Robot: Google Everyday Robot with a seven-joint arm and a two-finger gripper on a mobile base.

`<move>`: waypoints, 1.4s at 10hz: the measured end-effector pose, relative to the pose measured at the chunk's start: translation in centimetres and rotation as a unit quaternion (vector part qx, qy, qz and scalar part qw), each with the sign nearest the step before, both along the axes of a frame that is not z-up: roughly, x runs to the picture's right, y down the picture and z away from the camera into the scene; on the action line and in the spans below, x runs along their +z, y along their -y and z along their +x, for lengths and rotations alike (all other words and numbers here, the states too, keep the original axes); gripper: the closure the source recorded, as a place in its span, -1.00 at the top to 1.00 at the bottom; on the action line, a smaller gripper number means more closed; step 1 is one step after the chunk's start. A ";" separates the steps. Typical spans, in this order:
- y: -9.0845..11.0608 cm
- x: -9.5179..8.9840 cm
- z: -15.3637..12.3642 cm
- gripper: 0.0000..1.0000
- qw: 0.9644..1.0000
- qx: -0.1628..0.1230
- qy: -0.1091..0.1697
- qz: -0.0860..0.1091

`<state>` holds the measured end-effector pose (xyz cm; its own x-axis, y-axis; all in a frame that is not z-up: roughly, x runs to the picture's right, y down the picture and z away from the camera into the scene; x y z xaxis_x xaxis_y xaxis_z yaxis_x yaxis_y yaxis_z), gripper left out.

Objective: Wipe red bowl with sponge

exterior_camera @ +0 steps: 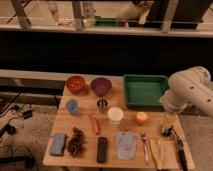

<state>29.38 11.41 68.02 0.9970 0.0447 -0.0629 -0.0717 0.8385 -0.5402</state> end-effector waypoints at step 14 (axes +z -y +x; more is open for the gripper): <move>-2.9 -2.4 -16.7 0.60 0.947 -0.174 0.260 0.068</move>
<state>12.70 14.26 65.64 0.8477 -0.3191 0.4237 0.4672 0.8274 -0.3118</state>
